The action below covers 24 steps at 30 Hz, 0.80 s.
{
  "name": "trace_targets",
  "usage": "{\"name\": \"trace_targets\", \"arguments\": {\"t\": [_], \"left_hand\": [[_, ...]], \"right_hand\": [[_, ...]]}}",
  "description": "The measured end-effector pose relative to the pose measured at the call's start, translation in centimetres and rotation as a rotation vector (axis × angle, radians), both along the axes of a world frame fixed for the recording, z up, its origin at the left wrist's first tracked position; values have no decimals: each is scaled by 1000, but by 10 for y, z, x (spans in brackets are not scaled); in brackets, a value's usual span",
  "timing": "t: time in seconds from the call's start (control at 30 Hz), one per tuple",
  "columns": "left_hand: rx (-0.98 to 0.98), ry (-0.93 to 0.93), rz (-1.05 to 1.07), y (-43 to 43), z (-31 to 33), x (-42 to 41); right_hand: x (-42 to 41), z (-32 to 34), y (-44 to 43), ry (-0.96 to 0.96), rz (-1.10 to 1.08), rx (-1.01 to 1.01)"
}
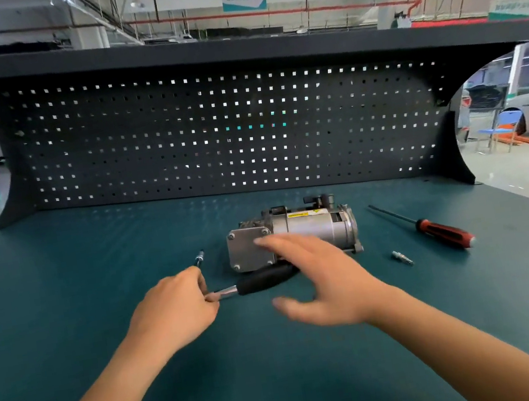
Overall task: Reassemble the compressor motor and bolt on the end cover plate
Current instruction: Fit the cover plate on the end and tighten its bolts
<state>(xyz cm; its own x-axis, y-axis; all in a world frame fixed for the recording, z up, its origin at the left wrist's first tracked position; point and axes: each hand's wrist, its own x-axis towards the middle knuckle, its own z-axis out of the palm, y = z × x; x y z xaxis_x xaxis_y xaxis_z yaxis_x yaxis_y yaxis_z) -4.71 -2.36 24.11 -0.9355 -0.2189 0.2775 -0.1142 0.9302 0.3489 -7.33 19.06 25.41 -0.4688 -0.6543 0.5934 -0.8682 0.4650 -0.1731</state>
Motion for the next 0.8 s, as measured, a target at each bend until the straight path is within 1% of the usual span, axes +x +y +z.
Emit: {"name": "trace_targets", "arguments": {"t": [0.03,0.07,0.13,0.17,0.23,0.3,0.4,0.47,0.5,0.57,0.6,0.67,0.7,0.73,0.8], "left_hand": [[-41,-15,-12,5,2,-1],[-84,-25,-24,10,4,-2],[-188,-35,-39,21,7,-2],[-239,-37,-43,27,9,-2],[-339,-26,-54,44,15,-1],[-429,8,-75,64,26,-2],[-497,113,-170,100,45,-7],[-404,212,-304,119,59,-8],[-319,257,-381,125,66,-7],[-184,376,-514,126,76,-3],[-119,445,-557,123,76,-2],[27,531,-571,110,71,-2],[75,540,-549,102,65,-4],[97,529,-511,94,56,-7],[124,483,-424,76,37,-15]], "right_hand": [[10,-1,3,36,-59,112],[16,-3,9,115,-125,191],[22,-10,22,352,-241,280],[26,-12,27,416,-282,297],[32,-22,34,470,-355,274],[37,-30,35,466,-436,242],[33,-31,43,494,-510,97],[27,-28,59,446,-542,-101],[25,-26,69,344,-556,-282],[23,-21,87,-15,-533,-739],[21,-19,95,-152,-503,-937],[12,-13,114,-290,-495,-1217],[5,-8,123,-361,-497,-1332],[-1,-5,132,-460,-482,-1459],[-15,-1,145,-726,-376,-1739]]}}
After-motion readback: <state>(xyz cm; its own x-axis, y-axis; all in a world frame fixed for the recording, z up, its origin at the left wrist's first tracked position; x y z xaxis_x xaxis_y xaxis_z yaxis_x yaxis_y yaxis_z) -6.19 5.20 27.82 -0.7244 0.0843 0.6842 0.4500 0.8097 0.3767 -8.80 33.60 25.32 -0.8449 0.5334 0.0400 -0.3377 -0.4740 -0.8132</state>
